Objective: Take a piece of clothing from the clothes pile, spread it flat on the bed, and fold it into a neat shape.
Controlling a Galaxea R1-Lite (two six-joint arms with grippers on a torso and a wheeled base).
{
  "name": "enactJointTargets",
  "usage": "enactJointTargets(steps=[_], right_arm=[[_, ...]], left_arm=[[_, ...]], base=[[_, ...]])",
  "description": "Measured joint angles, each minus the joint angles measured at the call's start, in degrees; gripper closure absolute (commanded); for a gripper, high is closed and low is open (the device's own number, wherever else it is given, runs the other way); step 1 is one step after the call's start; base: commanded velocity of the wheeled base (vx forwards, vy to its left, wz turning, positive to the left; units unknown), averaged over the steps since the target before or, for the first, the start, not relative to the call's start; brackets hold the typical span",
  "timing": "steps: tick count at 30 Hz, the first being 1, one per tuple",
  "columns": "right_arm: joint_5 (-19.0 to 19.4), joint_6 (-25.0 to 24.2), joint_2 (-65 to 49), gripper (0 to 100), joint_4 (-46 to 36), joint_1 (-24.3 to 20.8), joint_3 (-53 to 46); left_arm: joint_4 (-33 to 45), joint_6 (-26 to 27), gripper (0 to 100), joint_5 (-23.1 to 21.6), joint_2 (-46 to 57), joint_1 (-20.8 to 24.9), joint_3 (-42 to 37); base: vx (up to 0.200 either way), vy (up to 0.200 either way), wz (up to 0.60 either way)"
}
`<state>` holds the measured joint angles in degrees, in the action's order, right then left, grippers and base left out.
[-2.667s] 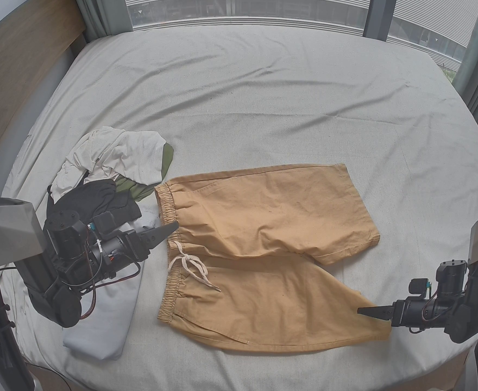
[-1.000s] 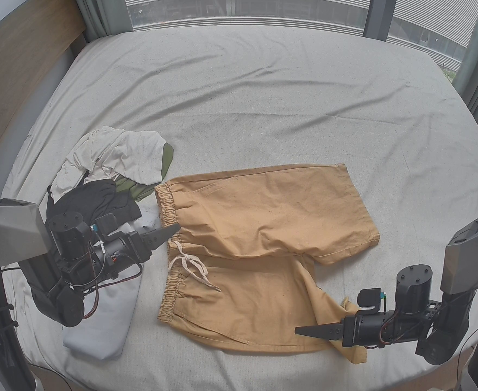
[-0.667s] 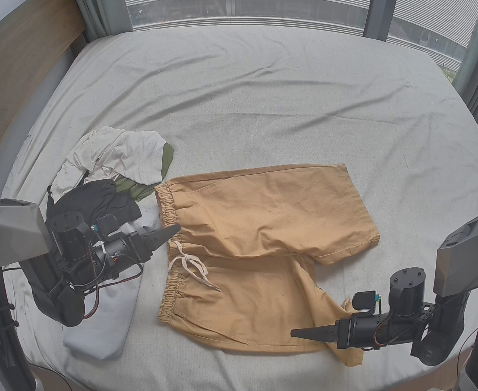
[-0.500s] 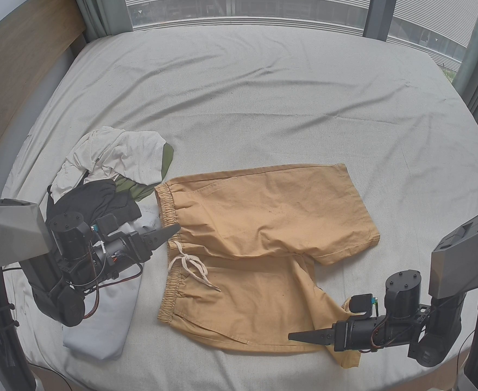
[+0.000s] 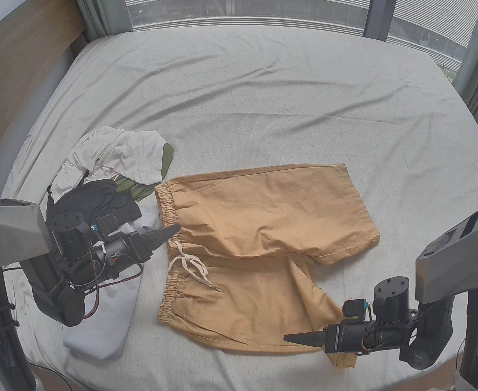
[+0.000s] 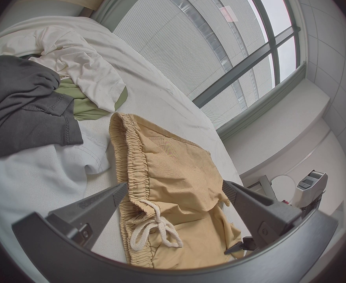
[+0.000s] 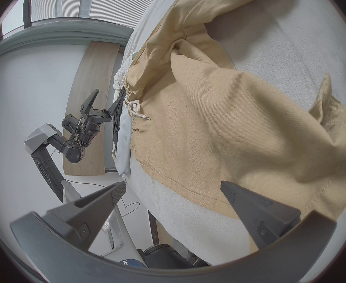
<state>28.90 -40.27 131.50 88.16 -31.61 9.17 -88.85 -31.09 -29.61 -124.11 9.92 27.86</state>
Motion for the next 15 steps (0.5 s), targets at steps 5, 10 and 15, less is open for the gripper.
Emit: enactJointTargets(steps=[5, 10, 15], right_arm=[[0.8, -1.1, -1.6, 0, -0.1, -0.8, -0.7], [3.8, -4.7, -6.7, 0, -0.1, -1.1, -1.6], [6.0, -7.5, -13.5, 0, -0.1, -0.9, -2.4]], left_arm=[[0.0, 0.0, 0, 0.0, 0.0, 0.0, 0.0], [0.0, 0.0, 0, 0.0, -0.1, 0.1, 0.0], [0.0, 0.0, 0, 0.0, -0.2, 0.1, 0.0]], base=[[0.0, 0.0, 0.0], [0.0, 0.0, 0.0], [0.0, 0.0, 0.0]])
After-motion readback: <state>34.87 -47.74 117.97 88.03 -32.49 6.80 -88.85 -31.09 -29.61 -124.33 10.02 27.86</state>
